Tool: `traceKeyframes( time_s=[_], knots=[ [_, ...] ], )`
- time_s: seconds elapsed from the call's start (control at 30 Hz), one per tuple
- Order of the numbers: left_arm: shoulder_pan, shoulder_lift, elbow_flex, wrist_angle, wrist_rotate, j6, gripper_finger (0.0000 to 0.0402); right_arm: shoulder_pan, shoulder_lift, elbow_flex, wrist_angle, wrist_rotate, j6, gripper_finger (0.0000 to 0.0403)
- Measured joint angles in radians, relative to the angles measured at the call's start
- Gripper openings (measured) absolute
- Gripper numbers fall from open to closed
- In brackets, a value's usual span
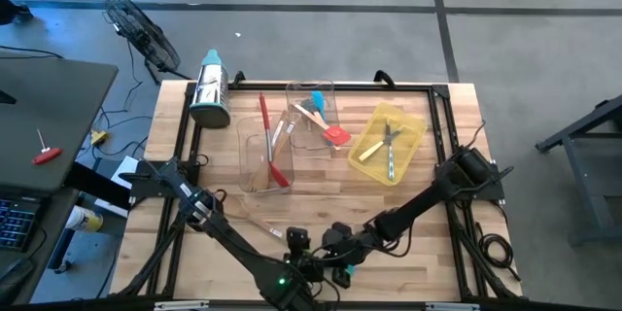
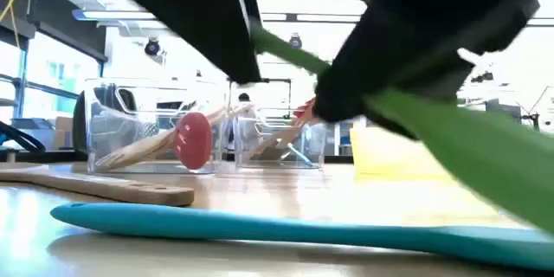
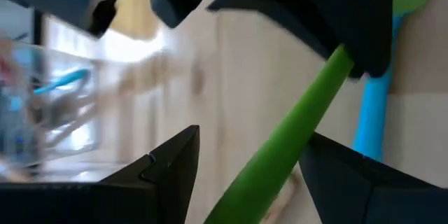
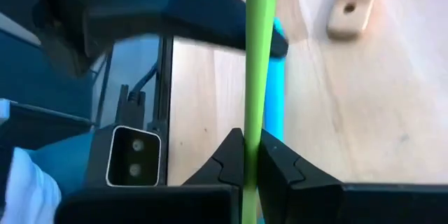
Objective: Pick & Place Kitchen Items
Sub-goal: Put the green spatula into the top right transparent bin
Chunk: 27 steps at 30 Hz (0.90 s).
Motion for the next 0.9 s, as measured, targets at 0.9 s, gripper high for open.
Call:
traceKeyframes(
  time_s=[0.9],
  knots=[
    [-0.016, -0.33, 0.06, -0.187, 0.328, 0.003, 0.0228, -0.097, -0.548, 0.001, -0.704, 0.547, -0.299, 0.0007]
  ],
)
